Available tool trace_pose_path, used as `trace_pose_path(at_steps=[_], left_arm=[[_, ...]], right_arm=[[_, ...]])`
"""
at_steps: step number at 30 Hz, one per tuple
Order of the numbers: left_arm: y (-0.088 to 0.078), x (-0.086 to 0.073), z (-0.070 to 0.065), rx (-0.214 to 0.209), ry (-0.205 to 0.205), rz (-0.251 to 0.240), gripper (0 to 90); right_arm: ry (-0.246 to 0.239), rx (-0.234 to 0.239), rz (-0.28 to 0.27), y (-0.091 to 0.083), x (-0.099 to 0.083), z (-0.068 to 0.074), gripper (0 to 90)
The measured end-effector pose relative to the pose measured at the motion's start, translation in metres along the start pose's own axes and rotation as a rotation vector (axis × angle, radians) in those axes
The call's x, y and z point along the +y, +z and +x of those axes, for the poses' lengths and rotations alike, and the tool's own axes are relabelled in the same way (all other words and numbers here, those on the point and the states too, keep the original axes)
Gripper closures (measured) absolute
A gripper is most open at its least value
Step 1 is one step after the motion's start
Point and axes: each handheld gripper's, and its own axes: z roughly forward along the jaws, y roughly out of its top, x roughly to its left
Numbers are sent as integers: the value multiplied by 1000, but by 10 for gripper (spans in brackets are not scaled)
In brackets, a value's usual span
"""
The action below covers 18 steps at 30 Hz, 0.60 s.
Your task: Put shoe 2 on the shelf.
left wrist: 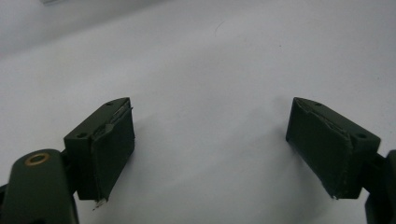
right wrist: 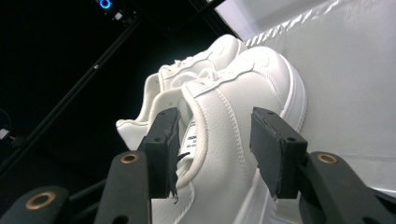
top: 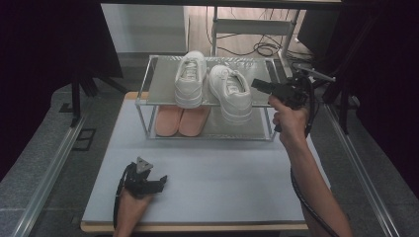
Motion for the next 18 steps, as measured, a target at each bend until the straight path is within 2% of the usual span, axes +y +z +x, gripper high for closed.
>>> trace_pose_path(at_steps=[3,6,9,12,18], left_arm=[[0,0,0,-1,-1,0,155],[0,0,0,1,2,1,156],[-1,0,0,1,8,4,156],[-1,0,0,1,8,2,156],[0,0,0,3,9,1,156]], right_arm=[[-38,8,3,-11,-2,1,520],[-97,6,9,-19,-10,-1,521],[-157,-17,26,-24,-23,-4,556],[-157,4,31,-30,-35,-10,598],[-159,70,48,-34,-61,-20,788]])
